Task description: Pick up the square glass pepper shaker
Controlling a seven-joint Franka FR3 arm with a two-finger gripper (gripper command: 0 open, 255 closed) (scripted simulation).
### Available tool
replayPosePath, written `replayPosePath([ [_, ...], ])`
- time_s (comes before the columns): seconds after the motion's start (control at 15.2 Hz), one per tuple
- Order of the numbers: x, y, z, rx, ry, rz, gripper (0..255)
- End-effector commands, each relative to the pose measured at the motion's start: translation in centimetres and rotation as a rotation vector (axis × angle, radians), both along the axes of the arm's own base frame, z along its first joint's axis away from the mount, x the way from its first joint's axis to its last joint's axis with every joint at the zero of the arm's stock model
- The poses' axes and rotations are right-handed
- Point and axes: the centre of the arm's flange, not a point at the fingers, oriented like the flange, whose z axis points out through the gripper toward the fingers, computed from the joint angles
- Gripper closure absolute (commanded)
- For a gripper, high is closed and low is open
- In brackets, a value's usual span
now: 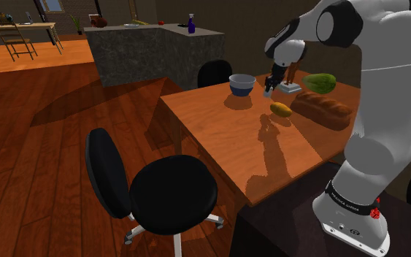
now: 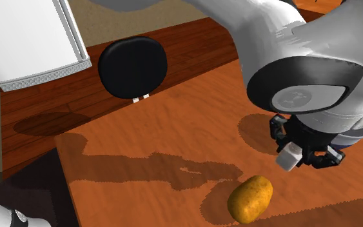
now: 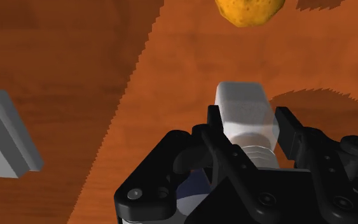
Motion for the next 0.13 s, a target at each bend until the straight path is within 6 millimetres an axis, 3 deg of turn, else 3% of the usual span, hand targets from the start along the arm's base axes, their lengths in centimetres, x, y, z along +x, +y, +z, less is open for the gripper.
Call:
replayPosePath([
  [0.0, 0.0, 0.07, 0.63, 0.0, 0.0, 0.0, 255],
  [0.07, 0.0, 0.07, 0.63, 0.0, 0.0, 0.0, 255],
])
